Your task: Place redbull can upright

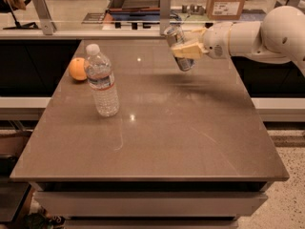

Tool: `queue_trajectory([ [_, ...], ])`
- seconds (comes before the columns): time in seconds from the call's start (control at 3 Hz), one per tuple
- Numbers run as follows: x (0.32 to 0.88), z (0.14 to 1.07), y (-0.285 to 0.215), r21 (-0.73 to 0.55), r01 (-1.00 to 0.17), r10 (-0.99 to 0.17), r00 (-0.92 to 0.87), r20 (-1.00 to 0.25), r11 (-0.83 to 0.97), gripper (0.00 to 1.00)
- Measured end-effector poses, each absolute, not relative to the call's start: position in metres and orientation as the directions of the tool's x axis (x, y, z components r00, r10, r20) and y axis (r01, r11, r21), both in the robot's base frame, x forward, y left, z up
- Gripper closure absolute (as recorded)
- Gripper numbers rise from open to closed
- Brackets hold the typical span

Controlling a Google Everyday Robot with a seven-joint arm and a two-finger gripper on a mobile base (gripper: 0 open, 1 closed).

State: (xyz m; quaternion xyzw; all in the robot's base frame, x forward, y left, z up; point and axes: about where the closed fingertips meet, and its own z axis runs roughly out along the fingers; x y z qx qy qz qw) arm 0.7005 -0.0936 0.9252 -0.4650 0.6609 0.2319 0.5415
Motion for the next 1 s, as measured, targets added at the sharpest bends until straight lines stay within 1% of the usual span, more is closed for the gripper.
queue_trajectory([
  [0.67, 0.7, 0.908, -0.096, -0.1, -0.862, -0.244, -0.028, -0.969, 0.497, 1.0],
  [1.0, 0.701, 0.9, -0.102, -0.046, -0.852, -0.167, -0.048, -0.985, 0.522, 1.0],
])
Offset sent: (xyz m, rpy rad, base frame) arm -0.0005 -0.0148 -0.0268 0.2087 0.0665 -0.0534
